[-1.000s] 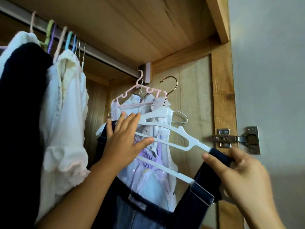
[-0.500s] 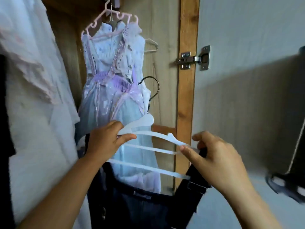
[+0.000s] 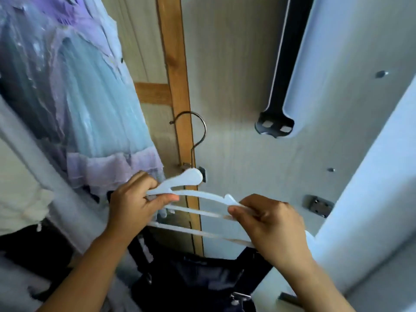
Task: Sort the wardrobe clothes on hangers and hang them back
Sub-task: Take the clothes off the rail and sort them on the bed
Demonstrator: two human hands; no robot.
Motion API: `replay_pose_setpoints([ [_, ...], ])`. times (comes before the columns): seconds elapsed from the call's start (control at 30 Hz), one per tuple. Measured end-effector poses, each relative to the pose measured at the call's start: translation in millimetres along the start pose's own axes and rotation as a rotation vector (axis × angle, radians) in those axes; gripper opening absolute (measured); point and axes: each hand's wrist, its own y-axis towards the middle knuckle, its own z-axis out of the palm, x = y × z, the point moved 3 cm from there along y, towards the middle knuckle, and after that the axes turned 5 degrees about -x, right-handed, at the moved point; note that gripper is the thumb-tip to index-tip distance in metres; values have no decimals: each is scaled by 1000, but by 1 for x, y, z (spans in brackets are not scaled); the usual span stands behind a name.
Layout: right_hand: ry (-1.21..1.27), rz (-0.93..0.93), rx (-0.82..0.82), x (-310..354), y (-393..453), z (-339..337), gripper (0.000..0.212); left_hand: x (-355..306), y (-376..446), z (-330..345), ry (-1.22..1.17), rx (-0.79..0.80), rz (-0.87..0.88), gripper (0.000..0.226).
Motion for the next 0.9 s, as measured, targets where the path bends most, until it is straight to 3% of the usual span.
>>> replay_pose_setpoints([
  [0.17, 47, 331, -22, -56, -40, -39, 23, -59, -5, 48, -167, 112, 44, 59],
  [0.4, -11, 620, -208, -103, -101, -107, 27, -140, -6, 131, -486, 244, 219, 53],
  [0.7, -220, 1010, -533, -97, -196, -169, 22, -255, -35, 208, -1095, 625, 496, 31],
  [0.9, -392, 1203, -764, -78, -235, -201, 22, -342, -50, 228, -1225, 680, 677, 39],
])
